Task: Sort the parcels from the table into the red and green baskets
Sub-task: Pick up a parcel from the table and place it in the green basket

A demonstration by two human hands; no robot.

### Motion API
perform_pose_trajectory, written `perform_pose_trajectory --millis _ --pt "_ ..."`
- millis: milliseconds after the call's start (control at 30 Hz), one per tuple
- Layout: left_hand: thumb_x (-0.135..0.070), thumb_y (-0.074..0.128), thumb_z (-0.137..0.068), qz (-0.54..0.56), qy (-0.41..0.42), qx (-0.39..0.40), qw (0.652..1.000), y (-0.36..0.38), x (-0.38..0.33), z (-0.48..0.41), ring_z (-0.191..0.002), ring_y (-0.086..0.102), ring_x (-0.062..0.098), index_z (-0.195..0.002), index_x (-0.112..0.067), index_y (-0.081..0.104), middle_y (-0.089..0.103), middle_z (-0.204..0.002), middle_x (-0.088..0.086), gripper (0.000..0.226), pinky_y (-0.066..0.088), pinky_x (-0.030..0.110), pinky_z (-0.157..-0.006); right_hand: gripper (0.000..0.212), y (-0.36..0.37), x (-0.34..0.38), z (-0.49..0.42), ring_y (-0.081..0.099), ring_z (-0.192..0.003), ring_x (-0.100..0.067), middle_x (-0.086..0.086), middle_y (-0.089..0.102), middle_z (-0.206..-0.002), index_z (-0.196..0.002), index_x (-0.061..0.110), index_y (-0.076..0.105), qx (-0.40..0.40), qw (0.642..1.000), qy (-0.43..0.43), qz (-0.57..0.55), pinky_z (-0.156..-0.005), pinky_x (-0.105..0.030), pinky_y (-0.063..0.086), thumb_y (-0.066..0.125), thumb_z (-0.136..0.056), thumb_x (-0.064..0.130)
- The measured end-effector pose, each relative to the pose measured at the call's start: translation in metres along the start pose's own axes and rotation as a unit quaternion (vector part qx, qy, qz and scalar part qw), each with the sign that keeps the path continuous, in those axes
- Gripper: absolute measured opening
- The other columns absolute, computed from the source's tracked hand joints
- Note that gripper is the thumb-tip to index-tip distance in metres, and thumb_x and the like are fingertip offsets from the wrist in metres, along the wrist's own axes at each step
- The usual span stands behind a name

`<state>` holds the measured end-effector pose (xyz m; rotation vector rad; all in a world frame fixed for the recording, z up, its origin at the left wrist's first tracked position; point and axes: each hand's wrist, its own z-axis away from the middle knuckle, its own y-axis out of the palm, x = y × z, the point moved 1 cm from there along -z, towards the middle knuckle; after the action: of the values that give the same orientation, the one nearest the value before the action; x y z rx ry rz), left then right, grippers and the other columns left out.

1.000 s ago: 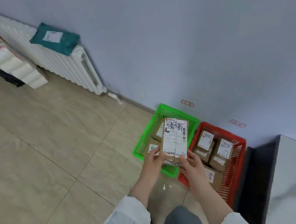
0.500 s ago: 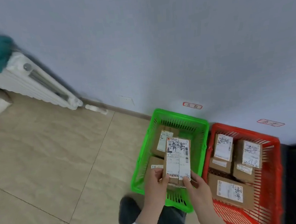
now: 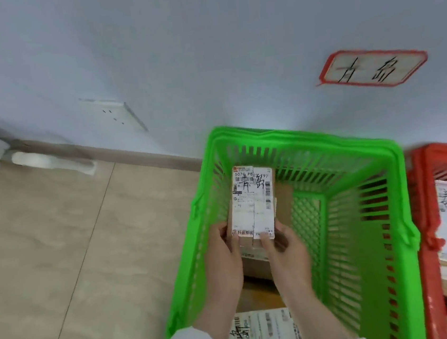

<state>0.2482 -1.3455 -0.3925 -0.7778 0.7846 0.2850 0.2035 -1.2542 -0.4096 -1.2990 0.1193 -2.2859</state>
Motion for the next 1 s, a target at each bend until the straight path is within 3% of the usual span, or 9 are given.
perform_pose_trajectory --millis 100,167,233,300,367,433,500,700,1000 --pt "-0.006 0.047 -0.093 -0.043 0.034 0.008 0.998 0.011 0.017 -0.015 -0.103 0.051 0.005 -0.128 -0.015 0.046 0.056 -0.116 -0.006 0.036 0.04 0.017 -0.089 0.032 0.018 -0.025 -0.015 0.06 -0.103 -0.015 -0.001 0.062 -0.118 -0.119 0.026 0.055 -0.021 1.0 -0.002 0.016 -0.087 -0.026 0.049 0.061 -0.088 0.021" --pt "-0.007 0.048 -0.092 -0.087 0.08 -0.004 0.993 0.012 0.022 -0.018 -0.118 0.049 0.01 -0.134 -0.018 0.042 0.052 -0.13 -0.004 0.044 0.038 0.028 -0.104 0.039 0.019 -0.023 -0.014 0.058 -0.104 -0.014 0.001 0.058 -0.123 -0.126 0.025 0.051 -0.017 0.999 -0.012 0.028 -0.091 -0.028 0.048 0.06 -0.089 0.023" --pt "-0.012 0.046 -0.094 -0.156 0.108 0.005 0.982 0.009 0.019 -0.017 -0.135 0.035 0.015 -0.142 -0.019 0.032 0.038 -0.146 0.0 0.051 0.025 0.027 -0.114 0.052 0.013 -0.013 -0.01 0.046 -0.121 -0.013 0.005 0.045 -0.135 -0.139 0.022 0.04 -0.005 0.993 -0.061 0.098 -0.104 -0.026 0.038 0.058 -0.09 0.024" --pt "-0.014 0.042 -0.097 -0.209 0.147 0.01 0.967 0.004 0.012 -0.015 -0.143 0.02 0.015 -0.146 -0.017 0.026 0.023 -0.155 0.002 0.052 0.016 0.023 -0.114 0.06 0.008 -0.002 -0.007 0.016 -0.143 -0.013 0.003 0.02 -0.155 -0.147 0.016 0.023 -0.014 0.963 -0.154 0.222 -0.116 -0.025 0.016 0.048 -0.094 0.03" --pt "-0.009 0.044 -0.095 -0.249 0.236 -0.006 0.939 0.004 0.003 -0.021 -0.143 0.019 0.017 -0.143 -0.012 0.033 0.024 -0.154 0.007 0.05 0.021 0.029 -0.115 0.061 0.008 0.006 -0.016 -0.003 -0.146 -0.014 -0.001 0.002 -0.158 -0.149 0.011 0.012 -0.032 0.913 -0.244 0.326 -0.117 -0.024 0.0 0.032 -0.097 0.036" --pt "-0.014 0.039 -0.09 -0.27 0.304 -0.013 0.914 0.014 0.001 -0.037 -0.139 0.019 0.017 -0.14 -0.006 0.035 0.024 -0.151 0.008 0.051 0.018 0.028 -0.114 0.059 0.012 0.009 -0.035 -0.009 -0.145 -0.016 -0.007 0.002 -0.158 -0.148 0.005 0.01 -0.04 0.864 -0.305 0.399 -0.117 -0.028 -0.002 0.028 -0.097 0.03" --pt "-0.019 0.032 -0.09 -0.289 0.329 -0.006 0.899 0.03 0.002 -0.057 -0.14 0.011 0.013 -0.143 -0.003 0.026 0.017 -0.15 0.004 0.055 0.005 0.029 -0.114 0.053 0.017 0.008 -0.058 -0.013 -0.145 -0.014 -0.01 0.006 -0.157 -0.146 0.003 0.014 -0.048 0.84 -0.333 0.425 -0.116 -0.031 -0.001 0.025 -0.099 0.025" --pt "-0.014 0.032 -0.094 -0.271 0.35 0.002 0.897 0.051 0.015 -0.079 -0.142 -0.012 -0.001 -0.143 -0.001 0.023 0.013 -0.152 0.002 0.051 -0.01 0.023 -0.115 0.052 0.025 -0.005 -0.078 -0.007 -0.144 -0.014 -0.007 0.005 -0.156 -0.147 0.009 0.01 -0.027 0.832 -0.331 0.445 -0.116 -0.025 -0.011 0.006 -0.101 0.031" --pt "-0.019 0.028 -0.093 -0.335 0.358 -0.013 0.871 0.049 0.017 -0.077 -0.143 -0.014 0.005 -0.144 -0.011 0.009 0.01 -0.155 -0.001 0.055 -0.013 0.031 -0.115 0.053 0.025 -0.001 -0.076 -0.003 -0.144 -0.017 -0.008 0.01 -0.156 -0.147 0.008 0.015 -0.027 0.839 -0.317 0.442 -0.116 -0.027 -0.01 0.005 -0.101 0.031"
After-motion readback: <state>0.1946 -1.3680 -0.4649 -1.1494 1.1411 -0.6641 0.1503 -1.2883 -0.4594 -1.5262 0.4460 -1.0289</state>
